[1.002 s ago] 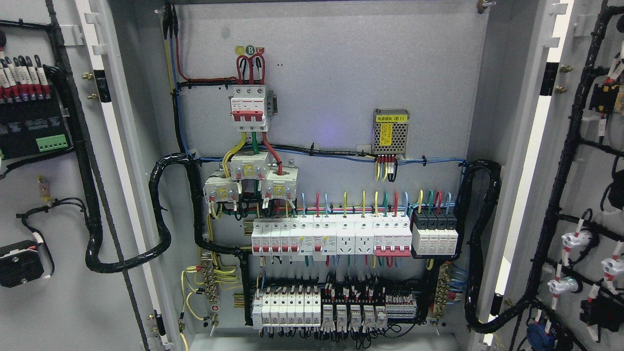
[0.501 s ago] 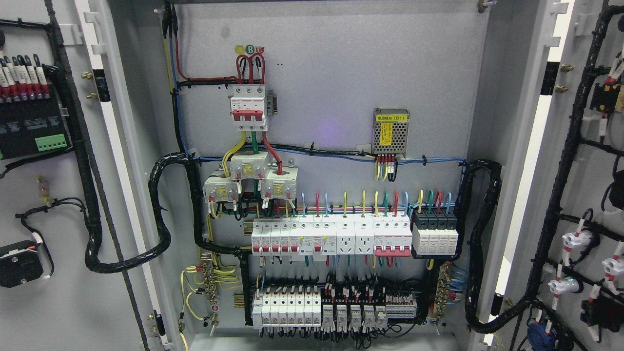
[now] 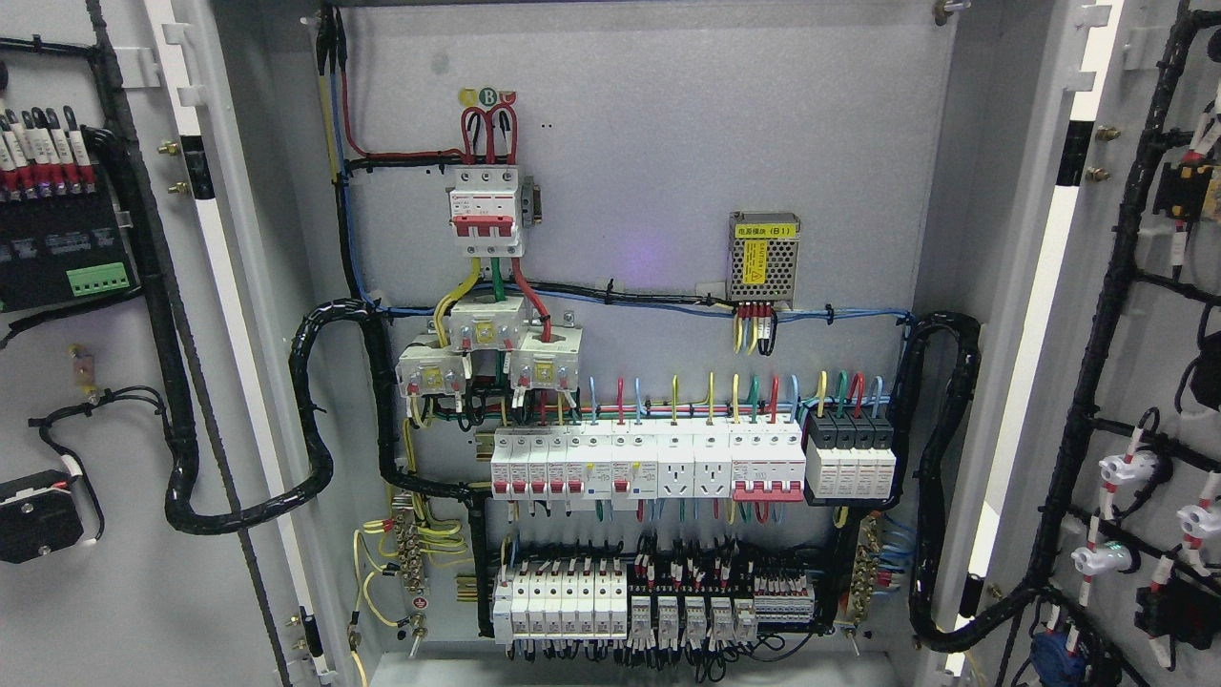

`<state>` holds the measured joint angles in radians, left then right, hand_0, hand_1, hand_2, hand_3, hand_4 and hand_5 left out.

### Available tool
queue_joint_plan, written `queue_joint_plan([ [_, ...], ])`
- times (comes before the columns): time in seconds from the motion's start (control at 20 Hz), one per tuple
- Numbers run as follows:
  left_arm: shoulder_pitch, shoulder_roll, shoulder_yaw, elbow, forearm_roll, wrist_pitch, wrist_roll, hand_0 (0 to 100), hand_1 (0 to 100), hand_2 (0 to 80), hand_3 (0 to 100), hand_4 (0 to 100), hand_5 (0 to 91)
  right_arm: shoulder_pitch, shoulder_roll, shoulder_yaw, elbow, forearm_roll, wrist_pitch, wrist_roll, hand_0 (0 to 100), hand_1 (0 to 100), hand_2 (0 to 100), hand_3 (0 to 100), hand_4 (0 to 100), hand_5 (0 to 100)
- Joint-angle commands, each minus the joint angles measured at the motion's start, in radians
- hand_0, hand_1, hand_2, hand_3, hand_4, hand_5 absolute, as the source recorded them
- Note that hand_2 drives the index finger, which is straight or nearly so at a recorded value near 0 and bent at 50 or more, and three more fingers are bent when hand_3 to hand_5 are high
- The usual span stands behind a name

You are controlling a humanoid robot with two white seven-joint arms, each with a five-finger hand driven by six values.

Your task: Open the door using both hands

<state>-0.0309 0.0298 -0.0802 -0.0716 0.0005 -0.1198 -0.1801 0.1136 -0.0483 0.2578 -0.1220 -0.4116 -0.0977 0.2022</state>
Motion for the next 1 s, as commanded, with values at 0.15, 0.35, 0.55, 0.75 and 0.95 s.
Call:
queue_joint_plan([
  [0.15,-0.041,-0.059,0.016,0.334,0.024,-0.001,0.001,0,0,0.0,0,0,0.0,-0.022,0.067,-0.017,0.114,0.089,0.015,-0.006,38,0,0,0,0,0],
  [0.35,-0.009,-0.059,0.034,0.319,0.026,-0.009,0.001,0,0,0.0,0,0,0.0,-0.022,0.065,-0.014,0.111,0.091,0.015,-0.003,38,0,0,0,0,0],
  [0.55,0.039,-0.06,0.071,0.256,0.026,-0.012,0.001,0,0,0.0,0,0,0.0,-0.022,0.065,-0.008,0.105,0.091,0.016,-0.004,38,0,0,0,0,0],
  [0.75,0.089,-0.065,0.091,0.179,0.027,-0.012,-0.001,0,0,0.0,0,0,0.0,-0.022,0.067,-0.009,0.105,0.091,0.016,-0.007,38,0,0,0,0,0],
  [0.95,0.089,-0.067,0.108,0.168,0.029,-0.014,-0.002,0,0,0.0,0,0,0.0,-0.022,0.074,-0.009,0.101,0.091,0.015,-0.067,38,0,0,0,0,0],
])
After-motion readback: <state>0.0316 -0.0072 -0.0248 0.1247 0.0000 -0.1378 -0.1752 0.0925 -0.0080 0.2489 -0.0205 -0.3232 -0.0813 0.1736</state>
